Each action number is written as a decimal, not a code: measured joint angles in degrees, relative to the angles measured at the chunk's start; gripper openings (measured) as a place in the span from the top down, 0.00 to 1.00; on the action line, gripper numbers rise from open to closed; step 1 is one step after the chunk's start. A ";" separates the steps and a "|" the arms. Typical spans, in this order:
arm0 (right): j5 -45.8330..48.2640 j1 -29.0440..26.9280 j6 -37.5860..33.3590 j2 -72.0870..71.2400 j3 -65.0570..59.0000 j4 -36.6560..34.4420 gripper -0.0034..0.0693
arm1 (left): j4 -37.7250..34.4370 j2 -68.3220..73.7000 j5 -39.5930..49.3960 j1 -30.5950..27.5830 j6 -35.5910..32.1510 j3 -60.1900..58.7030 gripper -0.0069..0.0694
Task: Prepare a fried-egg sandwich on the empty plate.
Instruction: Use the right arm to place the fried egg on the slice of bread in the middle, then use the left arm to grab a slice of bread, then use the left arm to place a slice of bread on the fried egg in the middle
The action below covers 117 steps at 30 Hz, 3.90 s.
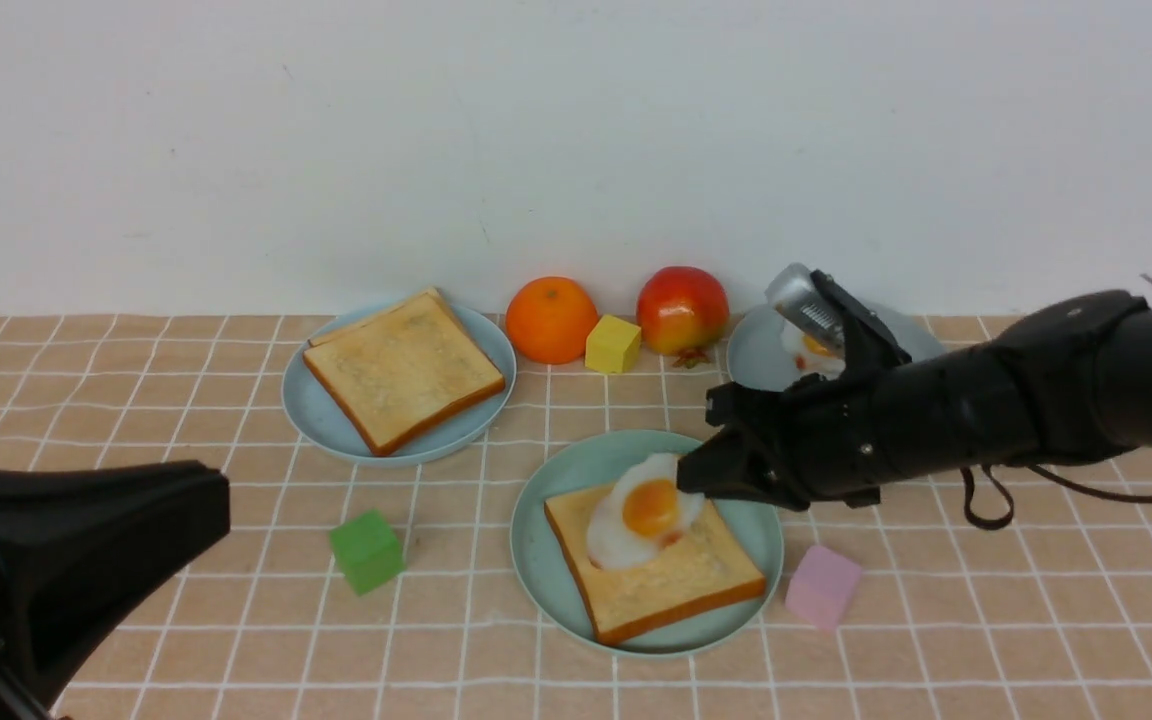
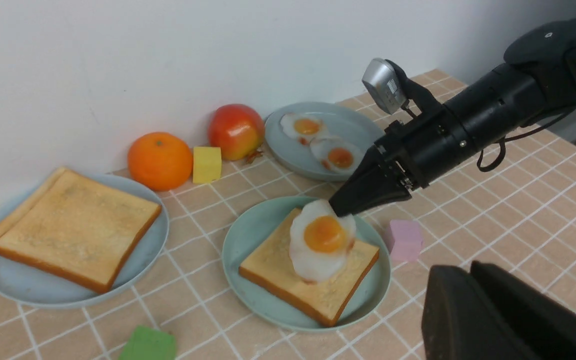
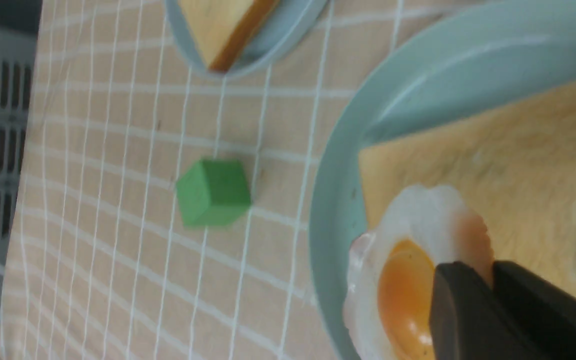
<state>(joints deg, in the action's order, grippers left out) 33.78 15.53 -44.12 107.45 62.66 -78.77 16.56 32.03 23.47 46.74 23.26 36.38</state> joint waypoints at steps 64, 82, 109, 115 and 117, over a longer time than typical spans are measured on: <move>36.20 -1.72 41.09 -67.96 -0.12 66.24 0.94 | -9.57 88.11 6.91 -28.10 -47.47 52.90 0.34; 38.45 -1.72 41.09 -67.96 -0.12 65.65 0.92 | -7.55 90.69 6.41 -27.92 -47.21 53.82 0.79; 38.82 -1.72 39.83 -69.53 -0.12 64.16 0.90 | -11.87 74.92 18.08 -7.63 -45.87 49.14 0.84; 38.84 -1.72 39.83 -74.32 -0.18 64.37 0.89 | -8.80 78.05 16.35 -3.34 -44.70 48.21 0.84; 38.84 -1.72 39.83 -75.19 -0.40 64.43 0.89 | -8.60 78.55 16.15 -3.15 -44.59 48.21 0.84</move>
<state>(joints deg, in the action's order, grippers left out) 72.62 13.81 -4.29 32.26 62.26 -14.34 7.95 110.58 39.62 43.59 -21.33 84.58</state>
